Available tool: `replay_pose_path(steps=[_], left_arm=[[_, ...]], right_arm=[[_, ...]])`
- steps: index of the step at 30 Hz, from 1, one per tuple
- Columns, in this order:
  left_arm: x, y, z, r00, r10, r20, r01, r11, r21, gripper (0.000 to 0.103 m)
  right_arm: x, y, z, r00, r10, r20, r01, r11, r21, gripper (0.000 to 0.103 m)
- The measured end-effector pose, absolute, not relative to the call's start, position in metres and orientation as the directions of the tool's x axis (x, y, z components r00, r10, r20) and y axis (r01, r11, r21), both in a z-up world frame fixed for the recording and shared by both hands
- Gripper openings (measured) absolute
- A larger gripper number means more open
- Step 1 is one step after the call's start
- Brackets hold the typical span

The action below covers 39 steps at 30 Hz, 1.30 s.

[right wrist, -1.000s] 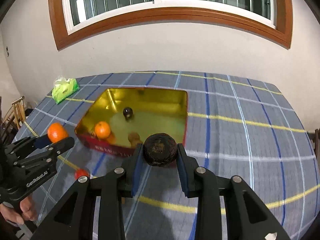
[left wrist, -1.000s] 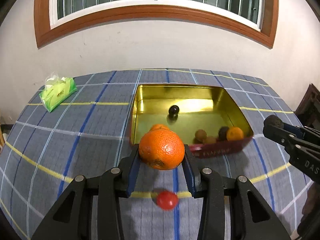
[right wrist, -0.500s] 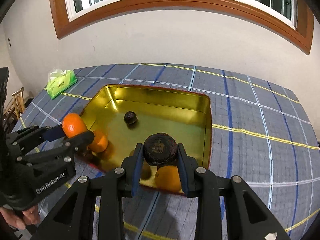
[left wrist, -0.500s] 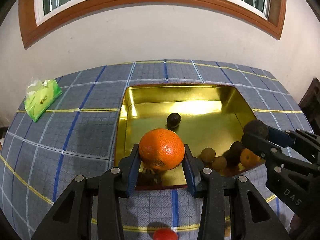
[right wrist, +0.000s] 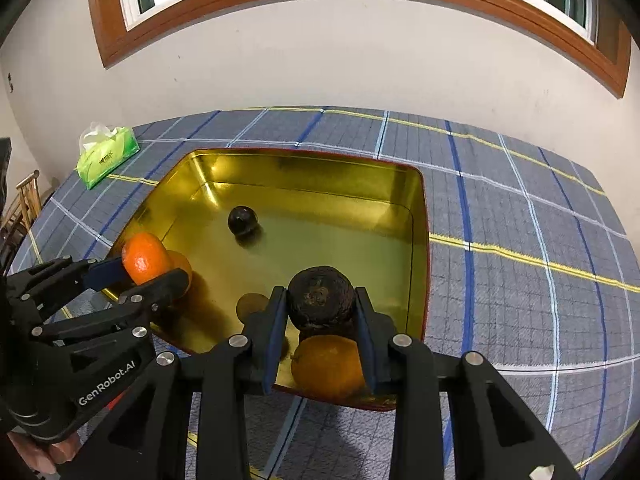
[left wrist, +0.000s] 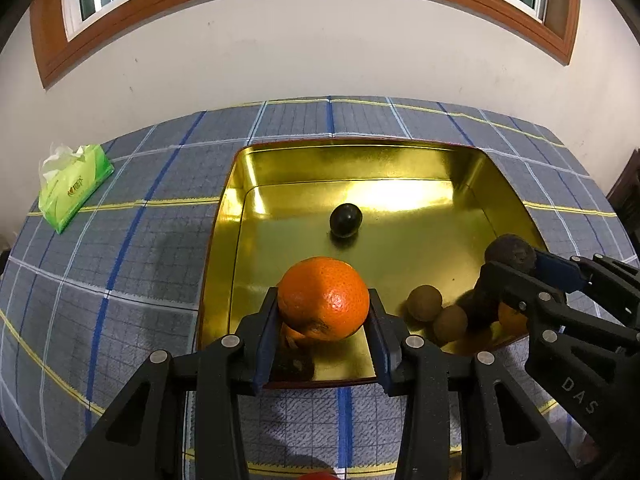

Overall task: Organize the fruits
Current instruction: 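Open the left gripper over the tin while the right gripper releases the brown fruit, then move both open grippers back toward the tomato and kiwi on the cloth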

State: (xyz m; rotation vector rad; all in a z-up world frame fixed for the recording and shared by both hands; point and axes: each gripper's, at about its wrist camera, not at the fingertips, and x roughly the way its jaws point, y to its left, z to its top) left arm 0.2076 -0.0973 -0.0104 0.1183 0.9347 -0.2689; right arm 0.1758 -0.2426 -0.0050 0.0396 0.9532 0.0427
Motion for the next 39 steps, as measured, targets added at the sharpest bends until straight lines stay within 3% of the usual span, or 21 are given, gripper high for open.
replay_pose_path(steps=[13,18,39], left_arm=[[0.205,-0.101,-0.011,0.566,-0.172,-0.806,0.282,0.960,-0.007,0.044],[0.204,-0.103,-0.009,0.567,-0.183,-0.803,0.290,0.957,-0.013,0.059],[0.145,-0.075,0.019,0.626,-0.152,-0.765,0.255,0.967,0.016,0.063]], right_arm=[[0.175,-0.247,-0.006,0.581,0.052,-0.812,0.002,0.998,0.065,0.036],[0.173,-0.247,-0.004,0.585,0.045,-0.810,0.007,0.998,0.060,0.040],[0.121,-0.238,0.036,0.634,0.032,-0.773,0.012,0.999,0.052,0.044]])
